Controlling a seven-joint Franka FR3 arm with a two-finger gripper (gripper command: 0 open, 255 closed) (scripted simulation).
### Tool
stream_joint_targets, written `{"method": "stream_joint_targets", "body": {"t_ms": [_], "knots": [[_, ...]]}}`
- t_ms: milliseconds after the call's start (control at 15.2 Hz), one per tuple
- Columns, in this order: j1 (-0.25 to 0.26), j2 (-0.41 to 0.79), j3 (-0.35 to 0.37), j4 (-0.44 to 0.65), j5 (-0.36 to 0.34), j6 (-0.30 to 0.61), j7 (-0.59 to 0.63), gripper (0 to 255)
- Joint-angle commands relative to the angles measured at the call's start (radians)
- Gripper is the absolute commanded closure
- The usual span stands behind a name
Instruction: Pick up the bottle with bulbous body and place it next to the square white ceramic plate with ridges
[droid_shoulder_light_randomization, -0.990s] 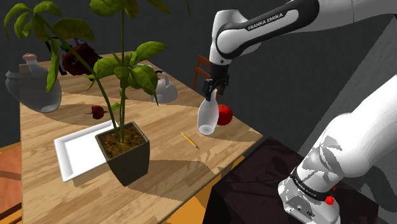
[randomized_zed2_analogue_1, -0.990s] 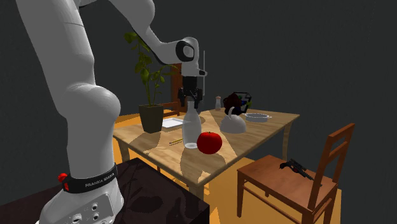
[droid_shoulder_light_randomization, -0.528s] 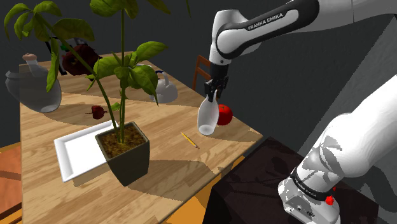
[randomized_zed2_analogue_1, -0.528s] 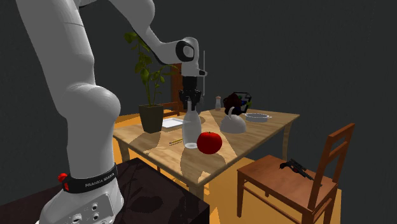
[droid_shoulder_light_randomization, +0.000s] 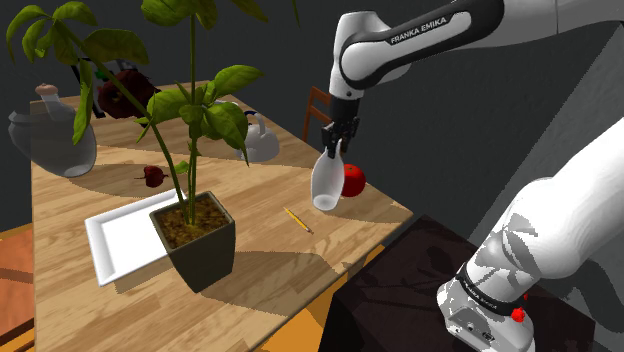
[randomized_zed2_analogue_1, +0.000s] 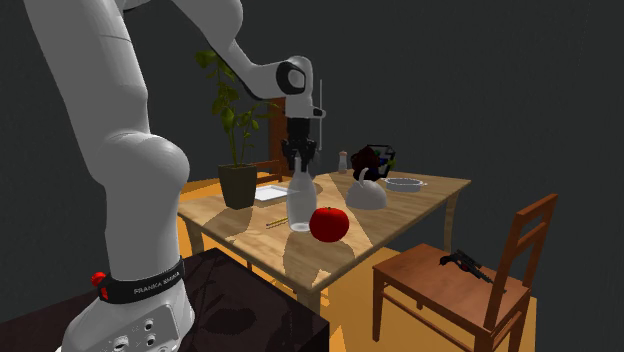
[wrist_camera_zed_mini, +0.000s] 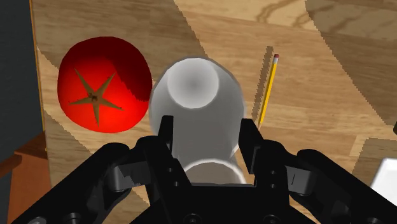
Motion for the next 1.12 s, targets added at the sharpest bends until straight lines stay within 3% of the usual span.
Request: {"method": "stream_joint_targets", "body": {"t_ms": [0, 1056], "knots": [[0.0, -0.01, 0.0, 0.014, 0.0, -0.024, 0.001, 255], [-0.001, -0.056, -0.003, 0.187, 0.0, -0.242, 0.002, 255]]}}
